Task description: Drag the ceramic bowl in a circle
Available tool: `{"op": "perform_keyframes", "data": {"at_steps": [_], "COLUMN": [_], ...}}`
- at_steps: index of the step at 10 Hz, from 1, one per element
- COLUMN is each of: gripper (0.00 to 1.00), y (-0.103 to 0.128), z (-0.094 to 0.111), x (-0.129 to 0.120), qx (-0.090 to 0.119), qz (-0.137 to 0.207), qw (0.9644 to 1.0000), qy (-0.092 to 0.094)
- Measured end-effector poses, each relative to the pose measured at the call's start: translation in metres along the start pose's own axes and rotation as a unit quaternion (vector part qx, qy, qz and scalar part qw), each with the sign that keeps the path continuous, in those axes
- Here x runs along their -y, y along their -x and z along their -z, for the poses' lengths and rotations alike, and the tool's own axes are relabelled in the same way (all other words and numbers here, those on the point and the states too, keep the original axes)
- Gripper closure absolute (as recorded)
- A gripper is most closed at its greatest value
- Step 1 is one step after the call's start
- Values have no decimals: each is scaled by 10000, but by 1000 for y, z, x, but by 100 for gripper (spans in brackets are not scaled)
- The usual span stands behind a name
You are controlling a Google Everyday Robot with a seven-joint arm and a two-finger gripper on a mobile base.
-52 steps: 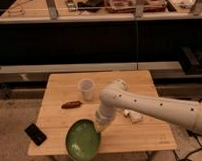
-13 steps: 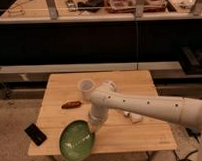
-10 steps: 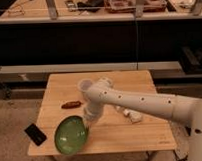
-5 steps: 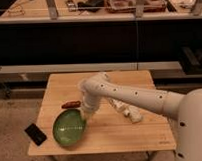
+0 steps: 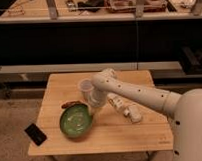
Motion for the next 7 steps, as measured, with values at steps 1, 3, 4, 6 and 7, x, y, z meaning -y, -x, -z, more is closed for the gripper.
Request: {"op": "perform_keyframes", "data": {"at_steps": [1, 3, 4, 6, 7], "gripper": [83, 83, 83, 83, 83], "y": [3, 11, 18, 28, 37], "z": [2, 3, 3, 5, 7], "x": [-15, -37, -45, -53, -59], "qx": [24, 85, 130, 171, 194], "qz": [-70, -157, -169, -164, -144], "qw": [9999, 9995, 9991, 9987, 9983], "qy": [99, 266, 353, 445, 530]}}
